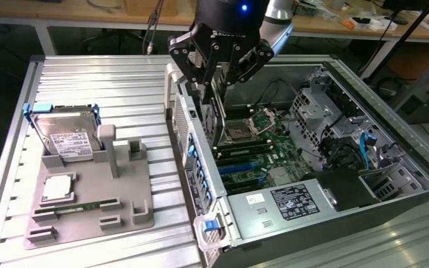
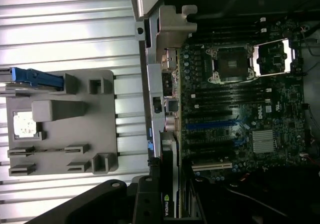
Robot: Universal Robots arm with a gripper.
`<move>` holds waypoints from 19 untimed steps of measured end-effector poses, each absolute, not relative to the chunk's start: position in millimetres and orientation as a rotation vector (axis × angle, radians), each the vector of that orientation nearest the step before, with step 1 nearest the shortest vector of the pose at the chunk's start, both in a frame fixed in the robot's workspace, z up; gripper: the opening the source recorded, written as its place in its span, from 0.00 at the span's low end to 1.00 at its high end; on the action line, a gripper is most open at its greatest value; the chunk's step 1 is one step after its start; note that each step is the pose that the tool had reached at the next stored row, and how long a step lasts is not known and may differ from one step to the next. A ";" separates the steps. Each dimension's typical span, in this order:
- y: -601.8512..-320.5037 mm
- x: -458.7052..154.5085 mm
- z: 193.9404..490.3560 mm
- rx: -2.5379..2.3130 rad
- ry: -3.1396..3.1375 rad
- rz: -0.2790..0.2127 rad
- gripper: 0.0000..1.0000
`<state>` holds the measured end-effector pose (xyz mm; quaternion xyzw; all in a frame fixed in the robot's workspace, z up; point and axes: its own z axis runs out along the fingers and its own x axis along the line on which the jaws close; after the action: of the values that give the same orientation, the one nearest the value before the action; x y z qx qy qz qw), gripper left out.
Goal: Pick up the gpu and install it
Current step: 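Pick up the gpu and move the gpu toward the slot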
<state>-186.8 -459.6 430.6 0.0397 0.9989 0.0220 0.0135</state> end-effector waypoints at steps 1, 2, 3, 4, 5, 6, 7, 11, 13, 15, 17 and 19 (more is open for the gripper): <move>-459.6 -185.5 430.6 0.124 3.111 0.069 0.27; -459.6 -184.3 430.6 0.124 3.111 0.069 0.27; -459.6 -182.9 430.6 0.124 3.111 0.069 0.27; -459.6 -181.8 430.6 0.124 3.111 0.069 0.27; -459.6 -180.6 430.6 0.124 3.111 0.069 0.27; -459.6 -179.4 430.6 0.124 3.111 0.069 0.27; -459.6 -178.4 430.6 0.124 3.111 0.069 0.27; -459.6 -172.5 430.6 0.124 3.111 0.069 0.27; -459.6 -170.1 430.6 0.124 3.111 0.069 0.27; -459.6 -167.6 430.6 0.124 3.111 0.069 0.27; -459.6 -165.3 430.6 0.124 3.111 0.069 0.27; -459.7 -163.0 430.6 0.124 3.111 0.069 0.27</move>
<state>-163.0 -459.7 430.6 0.0397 0.9989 0.0220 0.0135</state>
